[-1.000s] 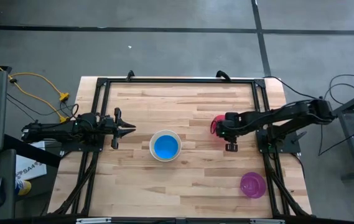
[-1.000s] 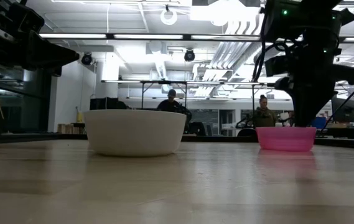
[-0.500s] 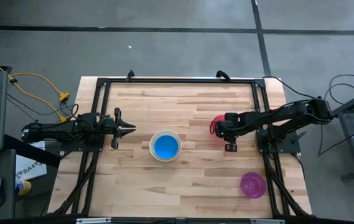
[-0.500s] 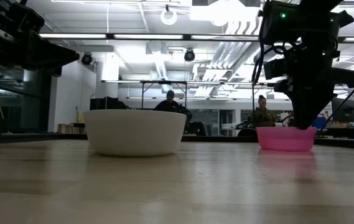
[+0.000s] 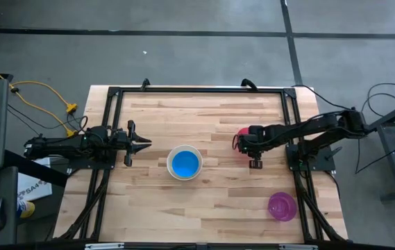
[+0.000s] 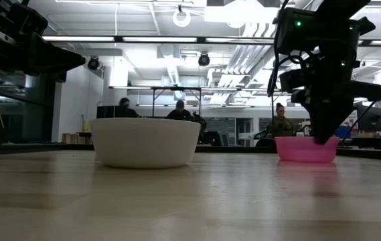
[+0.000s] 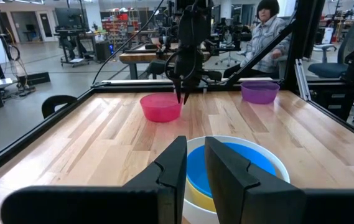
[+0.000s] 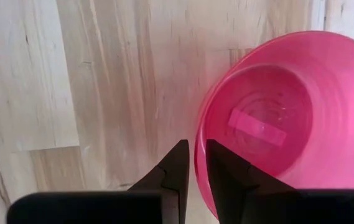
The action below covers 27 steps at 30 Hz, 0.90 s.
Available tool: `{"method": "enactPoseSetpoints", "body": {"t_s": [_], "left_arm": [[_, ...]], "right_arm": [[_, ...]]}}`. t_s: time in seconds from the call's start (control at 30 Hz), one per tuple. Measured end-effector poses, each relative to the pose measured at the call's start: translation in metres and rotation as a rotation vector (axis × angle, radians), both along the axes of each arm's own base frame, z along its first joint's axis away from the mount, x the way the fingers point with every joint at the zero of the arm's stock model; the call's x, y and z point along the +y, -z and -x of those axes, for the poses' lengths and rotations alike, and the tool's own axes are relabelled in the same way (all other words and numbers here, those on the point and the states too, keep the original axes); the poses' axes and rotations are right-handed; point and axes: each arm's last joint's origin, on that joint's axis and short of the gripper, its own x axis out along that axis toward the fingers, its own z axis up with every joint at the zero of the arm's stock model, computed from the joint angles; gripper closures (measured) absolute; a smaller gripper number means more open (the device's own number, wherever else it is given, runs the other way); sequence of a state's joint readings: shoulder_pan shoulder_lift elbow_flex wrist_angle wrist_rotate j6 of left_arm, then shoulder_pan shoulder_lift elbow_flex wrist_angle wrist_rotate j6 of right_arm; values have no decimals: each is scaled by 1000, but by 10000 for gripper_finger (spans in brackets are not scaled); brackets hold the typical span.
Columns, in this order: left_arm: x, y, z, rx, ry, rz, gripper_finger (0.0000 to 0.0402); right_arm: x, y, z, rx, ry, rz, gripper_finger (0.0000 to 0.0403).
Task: Nest bowls inside each other
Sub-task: Stack the pink bowl on top of the blue bowl on the table
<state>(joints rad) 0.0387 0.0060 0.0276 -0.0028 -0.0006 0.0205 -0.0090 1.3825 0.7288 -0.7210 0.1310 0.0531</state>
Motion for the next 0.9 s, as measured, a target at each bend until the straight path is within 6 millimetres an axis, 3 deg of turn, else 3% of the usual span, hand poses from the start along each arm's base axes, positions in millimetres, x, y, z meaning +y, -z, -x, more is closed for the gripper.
{"method": "enactPoseSetpoints", "body": {"t_s": [0.57,0.9], "left_arm": [[0,0,0,0,0,0,343],[0,0,0,0,0,0,343]], "right_arm": [[0,0,0,2,-4,1,356],[0,0,0,2,-5,2,396]]}}
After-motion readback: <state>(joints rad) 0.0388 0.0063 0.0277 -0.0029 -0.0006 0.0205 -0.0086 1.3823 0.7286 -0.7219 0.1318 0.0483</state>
